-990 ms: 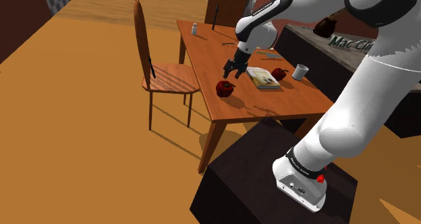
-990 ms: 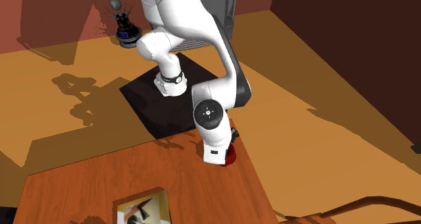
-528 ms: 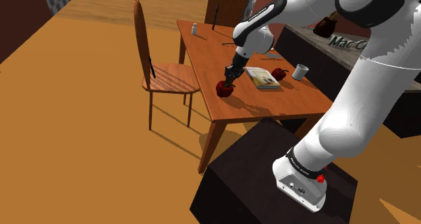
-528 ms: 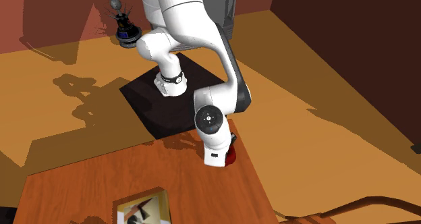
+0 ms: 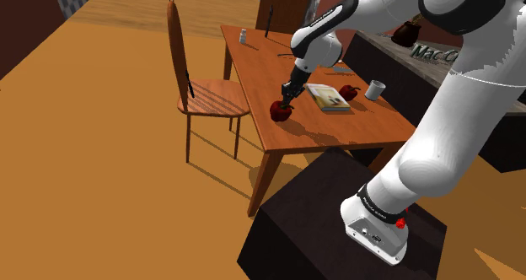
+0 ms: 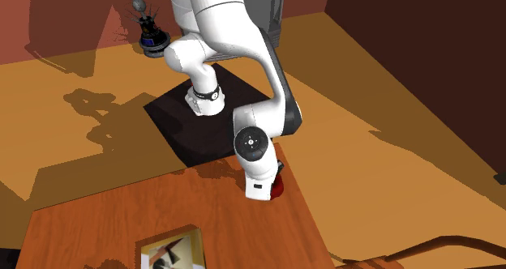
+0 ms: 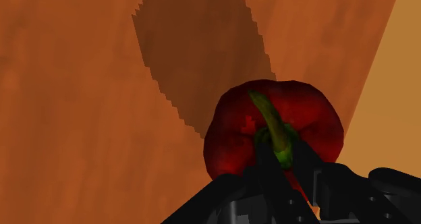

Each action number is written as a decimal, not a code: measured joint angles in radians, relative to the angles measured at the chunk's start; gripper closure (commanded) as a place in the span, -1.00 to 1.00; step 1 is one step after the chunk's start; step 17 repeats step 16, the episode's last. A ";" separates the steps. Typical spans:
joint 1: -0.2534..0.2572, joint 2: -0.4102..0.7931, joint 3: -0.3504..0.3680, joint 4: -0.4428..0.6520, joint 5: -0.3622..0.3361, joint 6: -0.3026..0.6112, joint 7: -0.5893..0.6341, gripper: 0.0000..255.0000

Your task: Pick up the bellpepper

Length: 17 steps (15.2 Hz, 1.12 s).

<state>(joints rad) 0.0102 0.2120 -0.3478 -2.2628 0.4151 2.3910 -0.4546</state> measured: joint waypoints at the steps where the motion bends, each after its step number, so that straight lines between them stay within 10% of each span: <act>1: 0.000 -0.006 -0.002 -0.001 -0.005 -0.005 0.003 1.00; 17: 0.014 -0.144 -0.027 0.040 -0.120 -0.158 0.109 1.00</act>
